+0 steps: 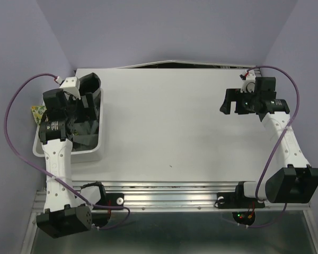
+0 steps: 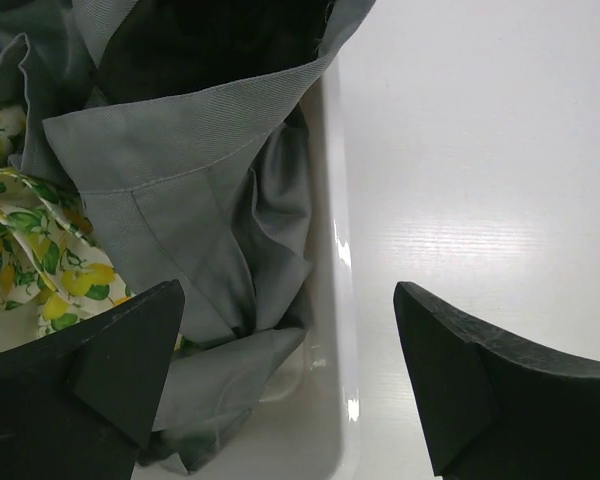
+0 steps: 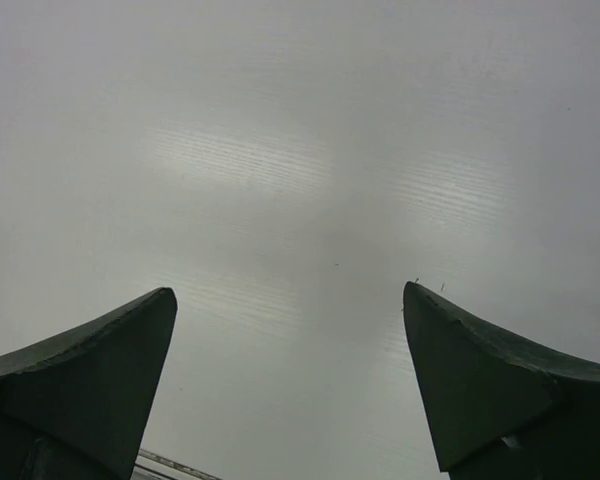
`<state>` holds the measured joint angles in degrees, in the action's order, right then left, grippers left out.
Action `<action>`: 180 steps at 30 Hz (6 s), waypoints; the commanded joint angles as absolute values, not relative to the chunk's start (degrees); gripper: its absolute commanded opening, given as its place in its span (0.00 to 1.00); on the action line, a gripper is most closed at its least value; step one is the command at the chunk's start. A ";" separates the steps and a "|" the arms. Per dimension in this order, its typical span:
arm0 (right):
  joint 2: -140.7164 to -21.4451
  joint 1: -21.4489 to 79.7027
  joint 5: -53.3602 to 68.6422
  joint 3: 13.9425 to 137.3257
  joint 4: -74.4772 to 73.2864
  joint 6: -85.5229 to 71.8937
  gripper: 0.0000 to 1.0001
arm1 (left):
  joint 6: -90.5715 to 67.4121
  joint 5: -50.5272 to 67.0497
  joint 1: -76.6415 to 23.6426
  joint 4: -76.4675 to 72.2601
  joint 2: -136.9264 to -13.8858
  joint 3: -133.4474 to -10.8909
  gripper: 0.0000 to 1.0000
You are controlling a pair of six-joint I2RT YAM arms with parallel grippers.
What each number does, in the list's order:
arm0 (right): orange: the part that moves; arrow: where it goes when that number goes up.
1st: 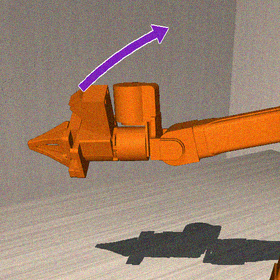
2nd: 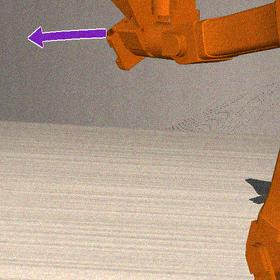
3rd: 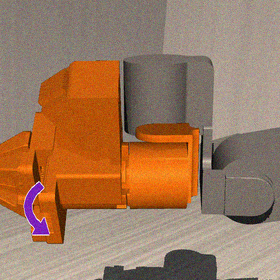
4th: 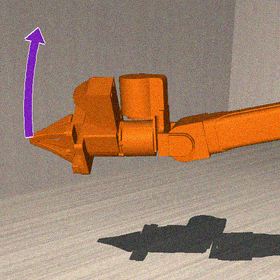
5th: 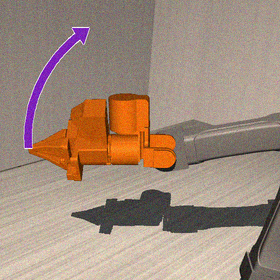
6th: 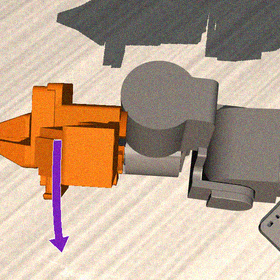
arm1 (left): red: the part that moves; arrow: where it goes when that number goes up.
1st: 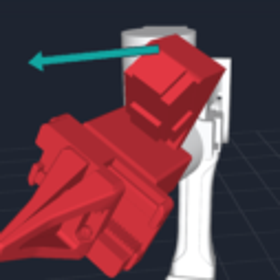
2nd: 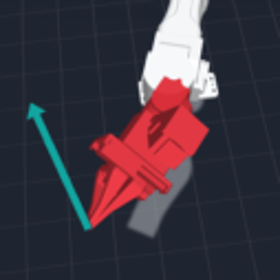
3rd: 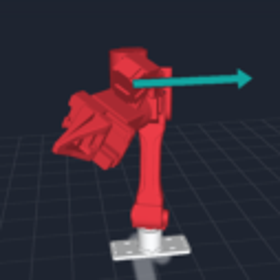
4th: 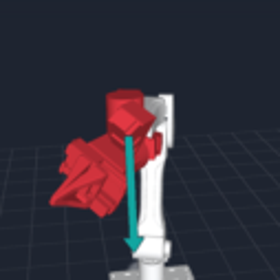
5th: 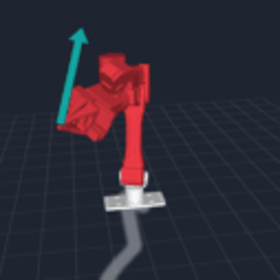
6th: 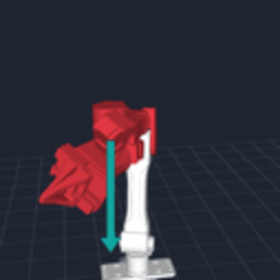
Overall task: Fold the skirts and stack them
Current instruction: Grab the skirt from the pile, then move the skirt to the center of the board, then flatten the skirt out
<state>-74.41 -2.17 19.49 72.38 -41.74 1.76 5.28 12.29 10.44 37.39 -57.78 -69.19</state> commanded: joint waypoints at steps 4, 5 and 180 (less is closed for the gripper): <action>-73.56 -2.11 19.25 72.69 -39.64 3.08 1.00 | 8.96 10.64 11.33 36.91 -60.89 -78.12 0.98; -74.00 -2.11 19.68 72.95 -39.64 3.16 1.00 | 11.49 11.24 11.77 38.39 -62.13 -79.35 0.98; -83.94 29.27 10.55 50.45 -25.31 25.75 0.55 | -11.34 39.11 -21.71 -7.03 -88.42 -65.05 0.89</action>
<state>-83.61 28.16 10.94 50.09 -27.20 25.87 -8.47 37.67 -21.82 -3.62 -91.20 -66.32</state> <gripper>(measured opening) 0.549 0.884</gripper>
